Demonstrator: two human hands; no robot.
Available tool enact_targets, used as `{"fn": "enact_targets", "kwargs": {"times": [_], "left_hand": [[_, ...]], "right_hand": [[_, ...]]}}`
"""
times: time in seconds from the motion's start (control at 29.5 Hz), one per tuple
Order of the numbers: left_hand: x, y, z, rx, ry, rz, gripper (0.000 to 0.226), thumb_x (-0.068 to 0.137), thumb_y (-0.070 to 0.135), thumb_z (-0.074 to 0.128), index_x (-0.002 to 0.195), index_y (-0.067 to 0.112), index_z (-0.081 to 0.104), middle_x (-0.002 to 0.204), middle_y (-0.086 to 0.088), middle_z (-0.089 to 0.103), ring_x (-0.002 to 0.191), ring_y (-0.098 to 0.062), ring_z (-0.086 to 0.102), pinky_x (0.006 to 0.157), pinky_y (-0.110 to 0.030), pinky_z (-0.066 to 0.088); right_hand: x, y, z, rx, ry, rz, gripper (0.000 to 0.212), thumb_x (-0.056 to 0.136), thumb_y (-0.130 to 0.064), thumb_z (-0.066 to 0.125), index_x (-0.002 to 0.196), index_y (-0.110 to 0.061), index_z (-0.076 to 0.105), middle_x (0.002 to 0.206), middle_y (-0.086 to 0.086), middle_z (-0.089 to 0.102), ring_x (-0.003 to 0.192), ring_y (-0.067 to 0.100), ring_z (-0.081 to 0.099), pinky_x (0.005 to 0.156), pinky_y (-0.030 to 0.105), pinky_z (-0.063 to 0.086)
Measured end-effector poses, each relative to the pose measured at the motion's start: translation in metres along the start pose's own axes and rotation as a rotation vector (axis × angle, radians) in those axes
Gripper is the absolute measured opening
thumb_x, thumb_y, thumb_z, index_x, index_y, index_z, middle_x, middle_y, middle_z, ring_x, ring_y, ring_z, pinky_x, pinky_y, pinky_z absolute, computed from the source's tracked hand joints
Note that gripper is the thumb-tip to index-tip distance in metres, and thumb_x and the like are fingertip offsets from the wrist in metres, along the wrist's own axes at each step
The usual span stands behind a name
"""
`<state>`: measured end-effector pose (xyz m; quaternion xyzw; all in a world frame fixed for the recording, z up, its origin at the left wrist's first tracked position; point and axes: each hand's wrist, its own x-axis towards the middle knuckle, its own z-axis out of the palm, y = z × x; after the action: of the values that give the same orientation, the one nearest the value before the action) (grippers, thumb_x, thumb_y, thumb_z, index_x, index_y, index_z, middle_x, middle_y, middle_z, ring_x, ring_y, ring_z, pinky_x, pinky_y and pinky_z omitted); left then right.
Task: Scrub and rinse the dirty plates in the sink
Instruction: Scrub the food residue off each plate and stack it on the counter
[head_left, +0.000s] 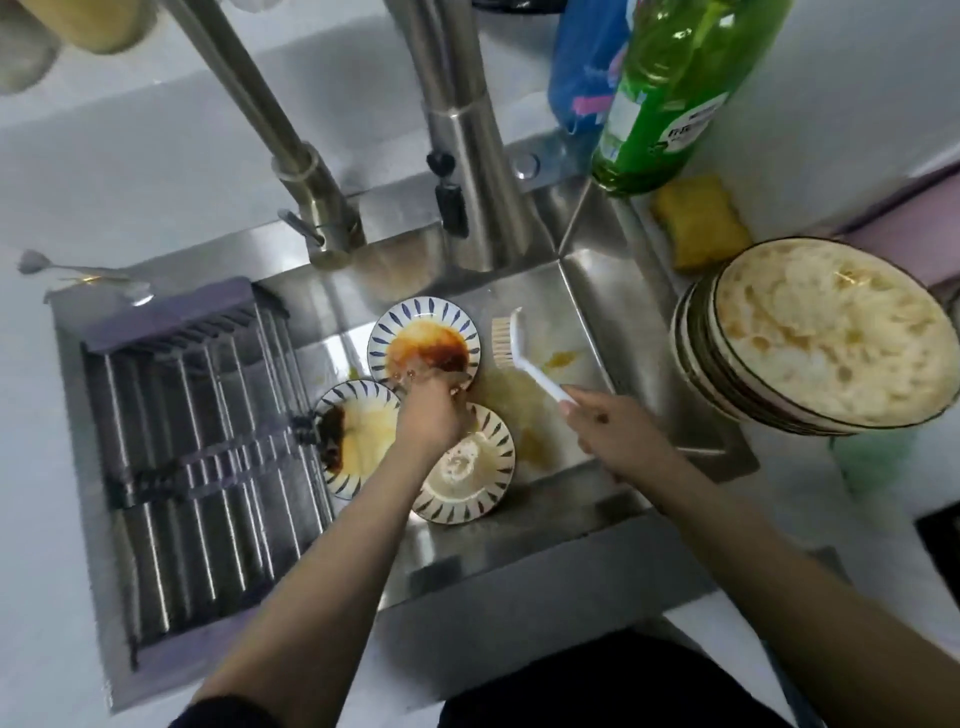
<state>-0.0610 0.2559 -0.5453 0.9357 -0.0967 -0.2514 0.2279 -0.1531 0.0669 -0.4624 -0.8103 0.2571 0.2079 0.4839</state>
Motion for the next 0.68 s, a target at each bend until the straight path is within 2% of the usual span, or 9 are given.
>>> {"fn": "enact_targets", "kwargs": {"times": [0.1, 0.2, 0.31, 0.41, 0.48, 0.58, 0.68], "left_hand": [[0.021, -0.03, 0.01, 0.066, -0.068, -0.12, 0.025, 0.094, 0.011, 0.05, 0.114, 0.009, 0.065, 0.111, -0.016, 0.067, 0.096, -0.033, 0.062, 0.085, -0.038, 0.052], [0.035, -0.054, 0.019, 0.099, -0.13, -0.229, 0.021, 0.097, 0.011, 0.046, 0.109, 0.007, 0.062, 0.106, -0.015, 0.065, 0.083, -0.026, 0.056, 0.077, -0.034, 0.046], [0.048, -0.073, 0.028, 0.12, -0.19, -0.215, 0.023, 0.094, 0.007, 0.049, 0.109, 0.009, 0.067, 0.107, -0.014, 0.067, 0.092, -0.031, 0.062, 0.078, -0.035, 0.047], [0.055, -0.08, 0.034, 0.186, -0.242, -0.176, 0.024, 0.094, 0.009, 0.047, 0.102, 0.012, 0.07, 0.1, -0.01, 0.067, 0.083, -0.025, 0.059, 0.071, -0.033, 0.048], [0.057, -0.079, 0.039, 0.265, -0.228, -0.061, 0.022, 0.094, 0.014, 0.05, 0.105, 0.014, 0.069, 0.103, -0.006, 0.065, 0.087, -0.022, 0.057, 0.076, -0.031, 0.047], [0.057, -0.071, 0.049, 0.344, -0.198, 0.314, 0.027, 0.094, 0.02, 0.054, 0.118, 0.018, 0.065, 0.117, -0.002, 0.063, 0.107, -0.023, 0.054, 0.095, -0.035, 0.044], [0.065, -0.056, 0.058, 0.414, -0.346, 0.491, 0.034, 0.093, 0.019, 0.054, 0.126, 0.024, 0.061, 0.135, 0.004, 0.054, 0.126, -0.022, 0.041, 0.104, -0.039, 0.031]], "right_hand": [[0.02, -0.001, 0.021, -0.03, -0.019, 0.047, 0.036, 0.099, -0.028, 0.047, 0.134, -0.026, 0.054, 0.067, -0.015, 0.048, 0.057, 0.0, 0.045, 0.048, 0.016, 0.033], [0.034, -0.001, 0.033, -0.043, -0.027, 0.074, 0.036, 0.099, -0.029, 0.047, 0.134, -0.027, 0.054, 0.069, -0.018, 0.046, 0.061, -0.002, 0.043, 0.051, 0.015, 0.032], [0.045, -0.004, 0.041, -0.046, -0.035, 0.084, 0.035, 0.098, -0.029, 0.049, 0.132, -0.027, 0.055, 0.068, -0.018, 0.049, 0.059, 0.0, 0.045, 0.049, 0.014, 0.031], [0.052, -0.006, 0.045, -0.062, -0.049, 0.109, 0.038, 0.099, -0.031, 0.047, 0.136, -0.026, 0.051, 0.07, -0.018, 0.047, 0.061, 0.0, 0.045, 0.051, 0.017, 0.031], [0.056, -0.006, 0.047, -0.074, -0.053, 0.125, 0.039, 0.099, -0.032, 0.047, 0.137, -0.027, 0.05, 0.071, -0.018, 0.047, 0.062, 0.001, 0.045, 0.051, 0.017, 0.032], [0.058, -0.003, 0.049, -0.057, -0.038, 0.153, 0.039, 0.099, -0.033, 0.047, 0.137, -0.027, 0.049, 0.071, -0.017, 0.047, 0.061, 0.001, 0.046, 0.049, 0.016, 0.032], [0.057, -0.001, 0.048, -0.047, -0.035, 0.162, 0.039, 0.098, -0.032, 0.048, 0.136, -0.025, 0.051, 0.072, -0.017, 0.049, 0.063, 0.002, 0.048, 0.045, 0.013, 0.033]]}}
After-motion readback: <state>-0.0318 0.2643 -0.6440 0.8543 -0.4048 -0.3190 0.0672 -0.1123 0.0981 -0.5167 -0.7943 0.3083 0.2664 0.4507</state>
